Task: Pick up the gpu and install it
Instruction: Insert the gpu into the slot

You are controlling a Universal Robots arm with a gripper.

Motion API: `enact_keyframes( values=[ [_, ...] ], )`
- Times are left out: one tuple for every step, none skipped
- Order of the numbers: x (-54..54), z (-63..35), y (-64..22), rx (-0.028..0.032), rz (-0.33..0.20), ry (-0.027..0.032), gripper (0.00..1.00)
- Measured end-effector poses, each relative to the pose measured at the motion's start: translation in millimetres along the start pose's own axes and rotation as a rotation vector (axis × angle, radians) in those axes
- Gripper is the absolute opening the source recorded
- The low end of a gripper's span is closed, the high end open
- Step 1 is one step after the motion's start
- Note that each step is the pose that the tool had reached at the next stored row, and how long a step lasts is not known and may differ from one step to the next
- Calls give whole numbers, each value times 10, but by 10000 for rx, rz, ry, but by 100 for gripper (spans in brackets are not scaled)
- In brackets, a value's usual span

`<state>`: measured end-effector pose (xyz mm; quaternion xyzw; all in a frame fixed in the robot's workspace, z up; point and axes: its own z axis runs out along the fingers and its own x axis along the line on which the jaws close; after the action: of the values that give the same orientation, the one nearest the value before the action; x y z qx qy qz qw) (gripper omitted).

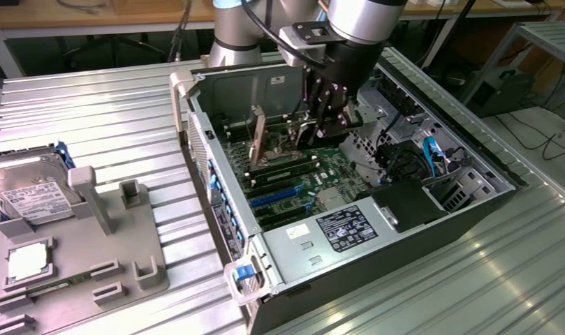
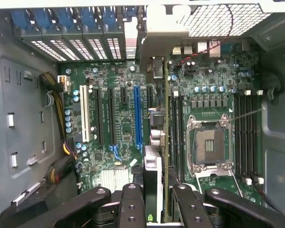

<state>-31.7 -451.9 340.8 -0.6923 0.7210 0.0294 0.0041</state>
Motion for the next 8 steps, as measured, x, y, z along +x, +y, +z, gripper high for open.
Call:
enact_keyframes(
  values=[
    [1,17,7,-1,-14,1,28],
    [2,40,14,-1,-32,1,28],
    [3,59,14,-2,-50,3,28],
    [5,79,13,-3,-68,5,28],
    [5,94,13,-2,-84,4,28],
    [6,107,12,1,-101,5,28],
    [6,116,12,12,-113,4,28],
    [6,122,12,36,-124,4,28]
  ],
)
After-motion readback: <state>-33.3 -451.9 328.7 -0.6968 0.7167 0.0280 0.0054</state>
